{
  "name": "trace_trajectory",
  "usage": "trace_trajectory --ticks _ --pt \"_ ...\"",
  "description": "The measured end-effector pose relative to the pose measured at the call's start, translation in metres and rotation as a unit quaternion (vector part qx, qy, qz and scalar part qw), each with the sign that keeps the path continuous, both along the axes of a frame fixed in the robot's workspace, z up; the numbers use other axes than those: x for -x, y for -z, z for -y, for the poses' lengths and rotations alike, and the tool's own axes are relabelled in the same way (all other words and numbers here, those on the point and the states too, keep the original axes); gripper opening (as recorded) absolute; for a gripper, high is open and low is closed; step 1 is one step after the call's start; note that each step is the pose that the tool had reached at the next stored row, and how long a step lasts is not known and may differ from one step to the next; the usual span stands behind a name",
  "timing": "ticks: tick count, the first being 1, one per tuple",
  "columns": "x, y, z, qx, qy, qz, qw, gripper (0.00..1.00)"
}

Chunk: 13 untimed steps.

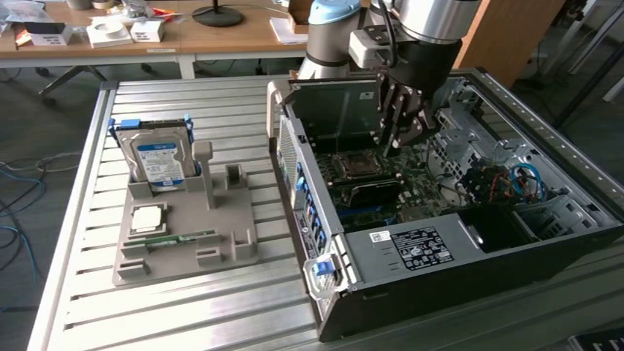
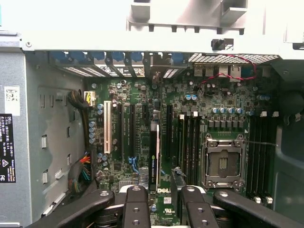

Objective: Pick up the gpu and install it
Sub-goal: 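Press down on the gpu until it lock into place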

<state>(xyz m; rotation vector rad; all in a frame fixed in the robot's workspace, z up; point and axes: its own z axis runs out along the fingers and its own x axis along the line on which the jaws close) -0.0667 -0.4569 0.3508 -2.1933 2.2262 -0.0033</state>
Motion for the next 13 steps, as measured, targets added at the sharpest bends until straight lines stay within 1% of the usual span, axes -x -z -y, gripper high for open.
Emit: trace_trajectory --ticks 10,12,13 --pt "0.0000 0.0000 0.0000 0.0000 0.000 0.0000 1.0000 0.33" --pt "0.0000 0.0000 0.0000 0.0000 0.000 0.0000 1.0000 0.31" --pt "0.0000 0.0000 0.0000 0.0000 0.000 0.0000 1.0000 0.25"
